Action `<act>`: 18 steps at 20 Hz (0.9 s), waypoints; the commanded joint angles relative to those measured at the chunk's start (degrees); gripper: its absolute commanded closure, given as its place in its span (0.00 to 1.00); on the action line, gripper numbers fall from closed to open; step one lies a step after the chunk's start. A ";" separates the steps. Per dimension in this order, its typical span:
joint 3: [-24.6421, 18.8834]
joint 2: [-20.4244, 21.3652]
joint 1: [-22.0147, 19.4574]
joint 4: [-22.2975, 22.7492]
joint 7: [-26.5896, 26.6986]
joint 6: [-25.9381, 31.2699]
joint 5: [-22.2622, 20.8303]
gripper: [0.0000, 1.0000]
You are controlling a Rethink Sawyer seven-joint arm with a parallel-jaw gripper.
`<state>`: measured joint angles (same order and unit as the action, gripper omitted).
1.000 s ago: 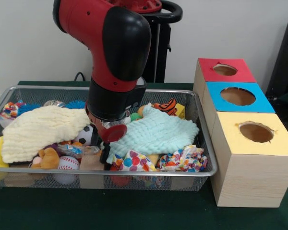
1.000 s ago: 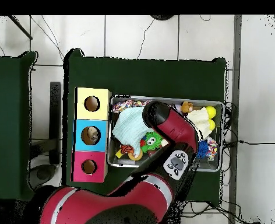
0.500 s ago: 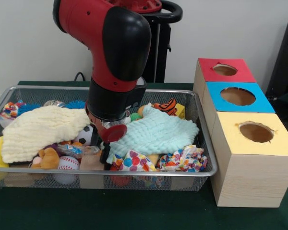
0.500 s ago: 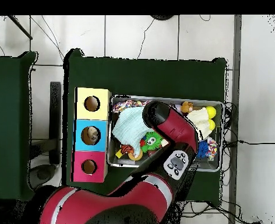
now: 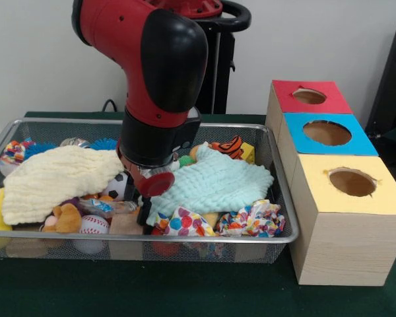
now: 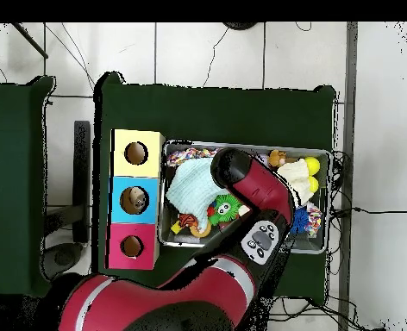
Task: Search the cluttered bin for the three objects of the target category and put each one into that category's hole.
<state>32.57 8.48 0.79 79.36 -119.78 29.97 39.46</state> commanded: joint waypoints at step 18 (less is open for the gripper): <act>4.12 -4.29 2.73 -8.85 -17.62 16.55 -1.97 0.00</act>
<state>37.55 6.20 2.94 75.27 -119.79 36.76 39.26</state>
